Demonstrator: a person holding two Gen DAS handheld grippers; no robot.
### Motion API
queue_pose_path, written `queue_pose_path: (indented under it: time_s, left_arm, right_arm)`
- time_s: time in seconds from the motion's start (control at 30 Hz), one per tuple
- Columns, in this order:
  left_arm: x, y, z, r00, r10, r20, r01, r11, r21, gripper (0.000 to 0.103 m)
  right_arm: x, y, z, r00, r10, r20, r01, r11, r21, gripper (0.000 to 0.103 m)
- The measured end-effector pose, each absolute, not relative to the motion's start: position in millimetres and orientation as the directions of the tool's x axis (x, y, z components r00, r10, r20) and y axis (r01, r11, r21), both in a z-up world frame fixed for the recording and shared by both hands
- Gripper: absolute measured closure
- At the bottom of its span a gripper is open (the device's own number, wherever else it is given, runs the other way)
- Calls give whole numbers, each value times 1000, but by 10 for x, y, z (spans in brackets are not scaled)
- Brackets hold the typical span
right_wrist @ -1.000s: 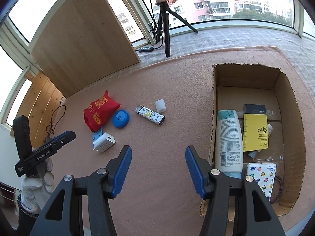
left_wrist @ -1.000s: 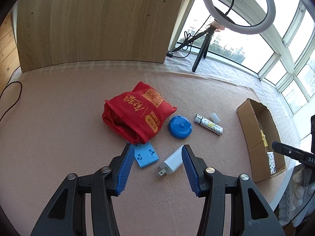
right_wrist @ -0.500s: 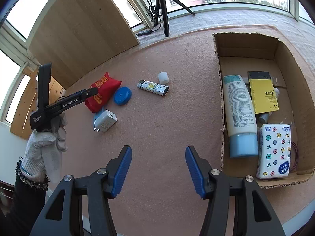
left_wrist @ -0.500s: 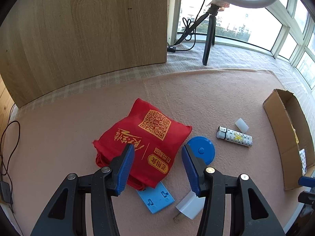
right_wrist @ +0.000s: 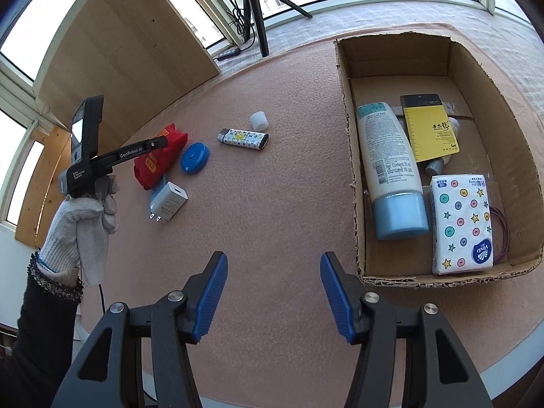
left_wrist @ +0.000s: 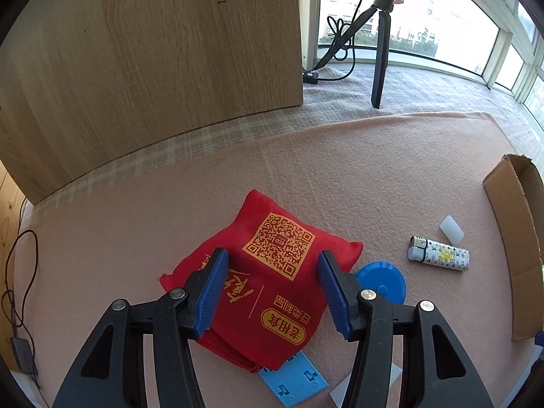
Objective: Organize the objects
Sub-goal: 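Close the left tool on the red bag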
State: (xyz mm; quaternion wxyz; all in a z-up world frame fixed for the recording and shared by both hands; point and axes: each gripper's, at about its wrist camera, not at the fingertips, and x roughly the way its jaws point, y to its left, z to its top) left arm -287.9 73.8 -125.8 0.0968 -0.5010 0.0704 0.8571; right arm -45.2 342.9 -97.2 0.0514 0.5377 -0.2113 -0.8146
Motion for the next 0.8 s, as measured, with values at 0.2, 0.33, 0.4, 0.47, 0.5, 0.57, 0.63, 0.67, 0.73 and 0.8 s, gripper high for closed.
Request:
queue_pose_path:
  time_s: [0.2, 0.33, 0.4, 0.47, 0.5, 0.57, 0.63, 0.67, 0.73, 0.8]
  left_arm:
    - [-2842, 948, -1195, -457, 158, -875, -327, -945, 0, 41]
    - [-2899, 1026, -1318, -448, 101, -888, -327, -943, 58, 37]
    - [-2944, 986, -1346, -448, 84, -890, -311, -948, 67, 37]
    - [-2985, 917, -1355, -456, 62, -888, -295, -952, 85, 37]
    - [-3009, 866, -1362, -458, 48, -887, -281, -955, 94, 37]
    - [-3052, 745, -1392, -458, 25, -888, -251, -962, 103, 37]
    - [-3078, 610, -1446, -446, 21, -895, -232, -968, 92, 35]
    - [-3093, 541, -1486, -441, 15, -897, -227, -969, 95, 34]
    - [-3090, 430, -1533, -439, 12, -899, -224, -970, 96, 33]
    - [-3064, 304, -1547, -438, 16, -899, -210, -974, 85, 30]
  right_arm:
    - [-510, 3386, -977, -416, -320, -852, -148, -900, 410, 50]
    - [-507, 3341, -967, -411, -323, -852, -137, -903, 408, 50]
    - [-501, 3337, -970, -409, -321, -854, -138, -904, 405, 50]
    - [-501, 3353, -986, -408, -320, -855, -145, -902, 407, 50]
    - [-506, 3356, -996, -407, -320, -856, -148, -901, 408, 50]
    - [-516, 3358, -1011, -403, -323, -856, -152, -899, 410, 50]
    - [-527, 3345, -1024, -398, -326, -858, -149, -899, 411, 50]
    - [-535, 3334, -1031, -395, -327, -859, -147, -900, 410, 50]
    - [-551, 3303, -1043, -389, -333, -859, -139, -901, 412, 50]
    - [-568, 3261, -1047, -385, -338, -859, -130, -901, 413, 50]
